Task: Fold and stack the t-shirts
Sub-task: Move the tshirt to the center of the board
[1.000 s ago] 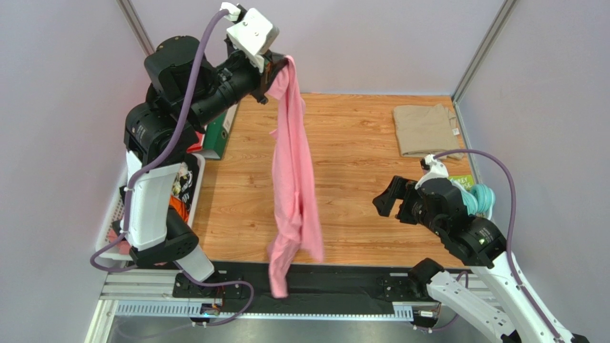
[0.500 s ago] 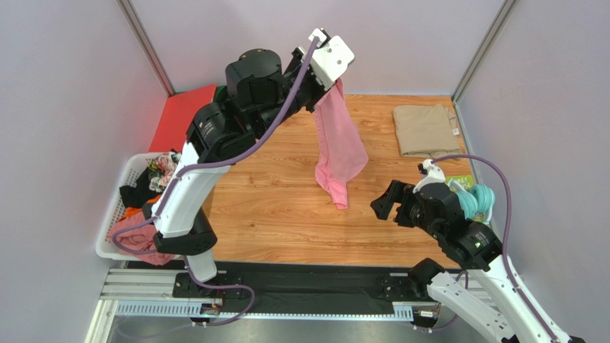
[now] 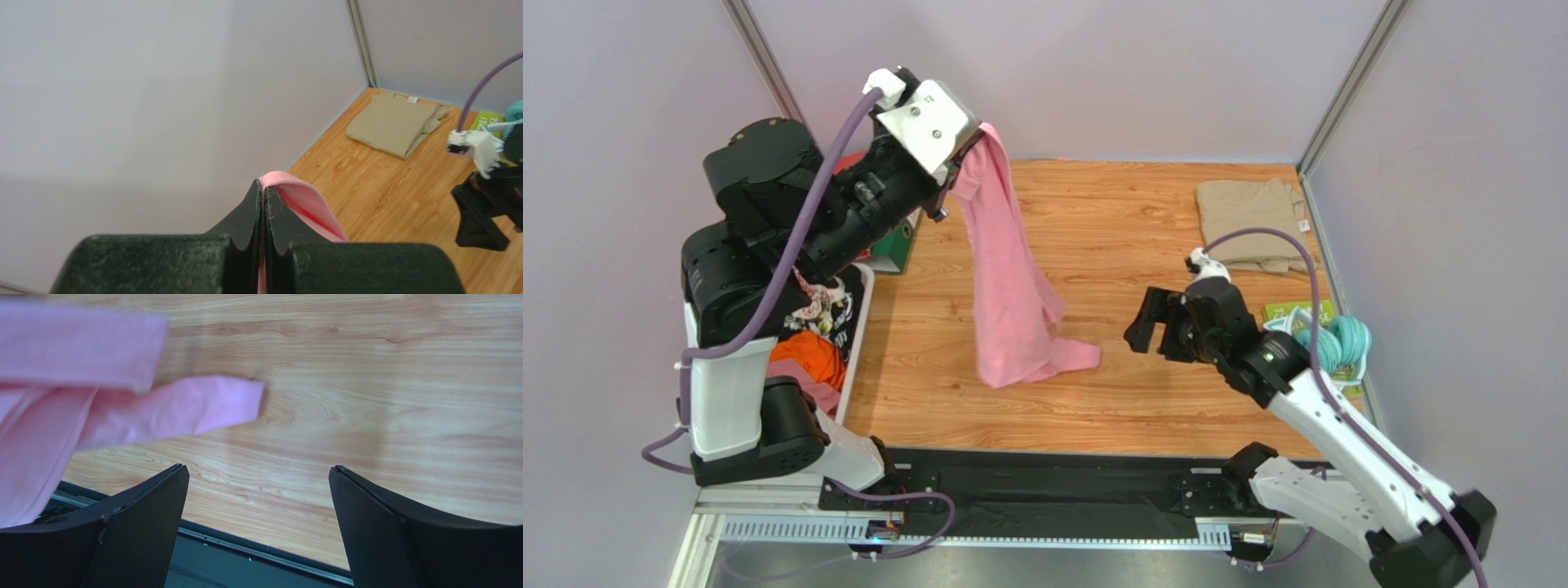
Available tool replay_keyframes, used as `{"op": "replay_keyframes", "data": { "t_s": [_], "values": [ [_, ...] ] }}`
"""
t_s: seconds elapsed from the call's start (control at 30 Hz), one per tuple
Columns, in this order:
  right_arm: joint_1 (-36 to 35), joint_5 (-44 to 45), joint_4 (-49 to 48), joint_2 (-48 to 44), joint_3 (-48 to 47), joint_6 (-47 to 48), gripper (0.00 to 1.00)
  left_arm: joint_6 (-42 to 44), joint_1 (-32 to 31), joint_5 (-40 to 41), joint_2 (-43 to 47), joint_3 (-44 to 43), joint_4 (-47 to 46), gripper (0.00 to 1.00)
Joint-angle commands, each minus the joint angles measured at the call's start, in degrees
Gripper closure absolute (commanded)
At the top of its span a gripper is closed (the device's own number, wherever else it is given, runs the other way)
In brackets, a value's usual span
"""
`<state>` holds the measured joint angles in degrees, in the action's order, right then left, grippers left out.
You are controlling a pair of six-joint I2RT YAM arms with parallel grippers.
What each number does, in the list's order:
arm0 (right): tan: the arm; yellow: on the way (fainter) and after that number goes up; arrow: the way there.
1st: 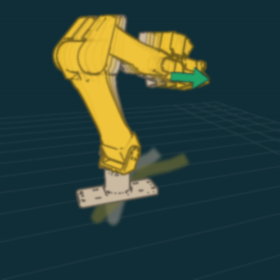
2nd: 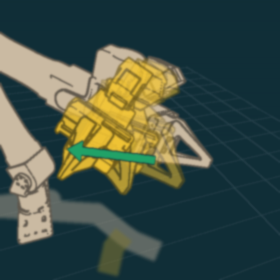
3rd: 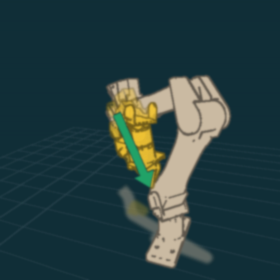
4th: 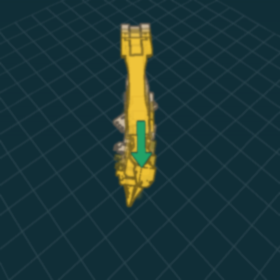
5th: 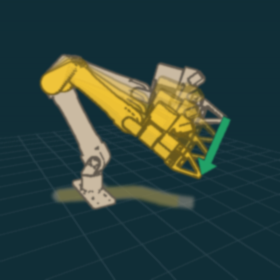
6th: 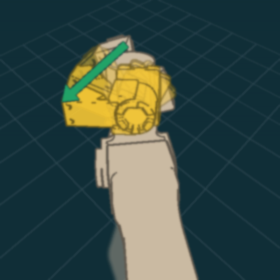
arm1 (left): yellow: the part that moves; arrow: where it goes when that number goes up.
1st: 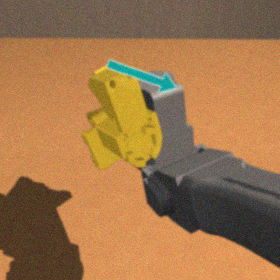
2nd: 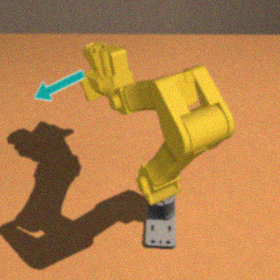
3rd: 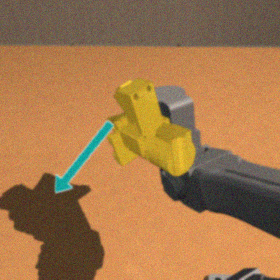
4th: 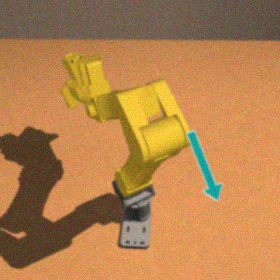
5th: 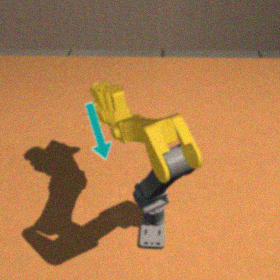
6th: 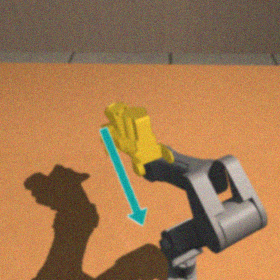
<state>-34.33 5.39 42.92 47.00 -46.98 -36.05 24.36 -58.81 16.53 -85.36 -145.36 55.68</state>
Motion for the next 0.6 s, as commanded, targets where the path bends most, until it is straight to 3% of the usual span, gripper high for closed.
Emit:
{"op": "replay_keyframes", "data": {
  "t_s": [0.0,0.17,0.4,0.57],
  "values": [
    [-0.2,-4.5,-11.4,12.4,-4.4,1.8,0.08,1.0,-0.3,-0.7,0.6,1.9,1.7,1.00],
    [-1.7,-13.5,-18.9,22.7,-9.4,-0.2,0.09,1.2,-0.3,-1.1,1.0,3.1,2.2,1.00],
    [-14.3,-10.3,-18.4,28.8,-12.3,2.0,0.09,1.6,-0.3,-1.2,0.5,3.4,2.2,1.00],
    [-18.0,-8.6,-20.4,29.1,-8.7,1.3,0.13,1.3,-0.3,-1.2,-0.4,2.0,2.1,1.00]
  ]
}}
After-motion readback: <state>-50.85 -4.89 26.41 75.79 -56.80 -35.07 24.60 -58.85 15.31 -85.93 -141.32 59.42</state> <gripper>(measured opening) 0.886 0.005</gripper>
